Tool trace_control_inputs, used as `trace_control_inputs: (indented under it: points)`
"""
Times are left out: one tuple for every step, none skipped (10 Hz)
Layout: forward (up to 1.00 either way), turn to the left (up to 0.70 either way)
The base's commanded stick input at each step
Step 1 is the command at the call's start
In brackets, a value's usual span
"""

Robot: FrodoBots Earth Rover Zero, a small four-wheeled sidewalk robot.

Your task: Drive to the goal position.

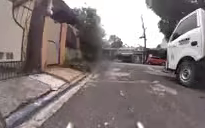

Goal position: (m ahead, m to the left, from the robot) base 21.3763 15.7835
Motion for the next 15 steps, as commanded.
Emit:
trace_control_inputs:
  points:
    - [0.7, 0.0]
    - [0.7, 0.0]
    - [0.7, -0.01]
    - [0.7, -0.05]
    - [0.7, -0.1]
    - [0.7, -0.1]
    - [0.7, -0.09]
    - [0.7, -0.04]
    - [0.7, 0.0]
    - [0.7, -0.01]
    - [0.7, -0.08]
    - [0.7, -0.14]
    - [0.7, -0.14]
    - [0.7, -0.14]
    - [0.7, -0.14]
